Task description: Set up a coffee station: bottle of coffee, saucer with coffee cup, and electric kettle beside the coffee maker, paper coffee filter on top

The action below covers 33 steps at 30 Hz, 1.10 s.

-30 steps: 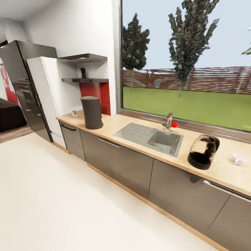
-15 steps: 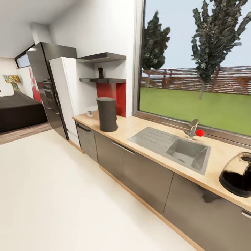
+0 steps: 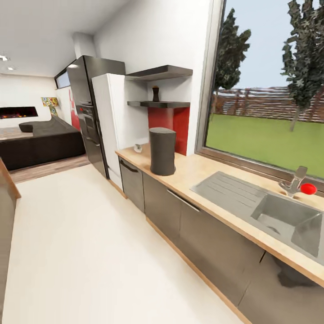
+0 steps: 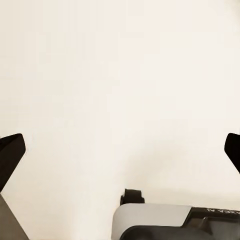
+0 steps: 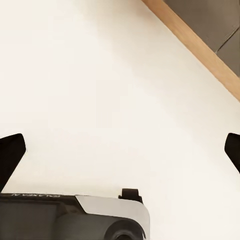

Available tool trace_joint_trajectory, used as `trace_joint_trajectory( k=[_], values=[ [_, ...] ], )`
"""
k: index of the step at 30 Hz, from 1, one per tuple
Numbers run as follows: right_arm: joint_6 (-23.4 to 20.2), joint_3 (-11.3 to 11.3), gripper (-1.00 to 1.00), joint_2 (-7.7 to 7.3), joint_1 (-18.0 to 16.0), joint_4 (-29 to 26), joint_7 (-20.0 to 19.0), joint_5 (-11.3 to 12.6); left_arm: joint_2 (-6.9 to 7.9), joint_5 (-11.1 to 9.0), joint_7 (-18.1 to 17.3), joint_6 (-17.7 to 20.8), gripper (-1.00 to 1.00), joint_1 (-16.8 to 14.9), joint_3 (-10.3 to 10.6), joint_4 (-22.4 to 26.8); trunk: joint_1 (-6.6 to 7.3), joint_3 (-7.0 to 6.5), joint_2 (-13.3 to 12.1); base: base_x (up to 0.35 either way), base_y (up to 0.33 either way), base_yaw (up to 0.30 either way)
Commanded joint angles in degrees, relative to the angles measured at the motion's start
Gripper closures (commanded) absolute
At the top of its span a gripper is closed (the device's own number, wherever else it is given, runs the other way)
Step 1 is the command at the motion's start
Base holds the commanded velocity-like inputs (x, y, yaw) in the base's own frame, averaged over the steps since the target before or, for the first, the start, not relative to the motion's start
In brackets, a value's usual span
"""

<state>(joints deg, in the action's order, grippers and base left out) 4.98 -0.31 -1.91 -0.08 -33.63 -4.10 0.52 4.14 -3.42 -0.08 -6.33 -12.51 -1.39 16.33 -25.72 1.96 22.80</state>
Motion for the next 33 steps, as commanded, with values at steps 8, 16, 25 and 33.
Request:
trace_joint_trajectory(
  k=[8, 16, 25, 33],
  values=[
    [0.19, -0.04, -1.0, -0.03, -0.01, -0.03, -0.23, 0.02, -0.01, -0.36, -0.01, -0.18, -1.0, -0.06, -0.01, -0.07, -0.07, 0.12, 0.11, 0.332, 0.114, 0.079],
    [0.2, -0.04, -1.0, -0.03, -0.01, -0.06, -0.21, 0.01, -0.01, -0.36, -0.01, -0.18, -1.0, -0.06, -0.01, -0.07, -0.07, 0.12, 0.11, 0.332, 0.104, 0.001],
    [0.17, -0.04, -1.0, -0.03, -0.01, -0.03, -0.21, 0.01, -0.01, -0.36, -0.01, -0.18, -1.0, -0.06, -0.01, -0.07, -0.07, 0.12, 0.11, 0.33, 0.132, 0.0],
    [0.15, -0.04, -1.0, -0.03, -0.01, -0.03, -0.21, 0.01, -0.01, -0.36, -0.01, -0.18, -1.0, -0.06, 0.0, -0.07, -0.07, 0.12, 0.11, 0.313, 0.191, 0.0]
  ],
)
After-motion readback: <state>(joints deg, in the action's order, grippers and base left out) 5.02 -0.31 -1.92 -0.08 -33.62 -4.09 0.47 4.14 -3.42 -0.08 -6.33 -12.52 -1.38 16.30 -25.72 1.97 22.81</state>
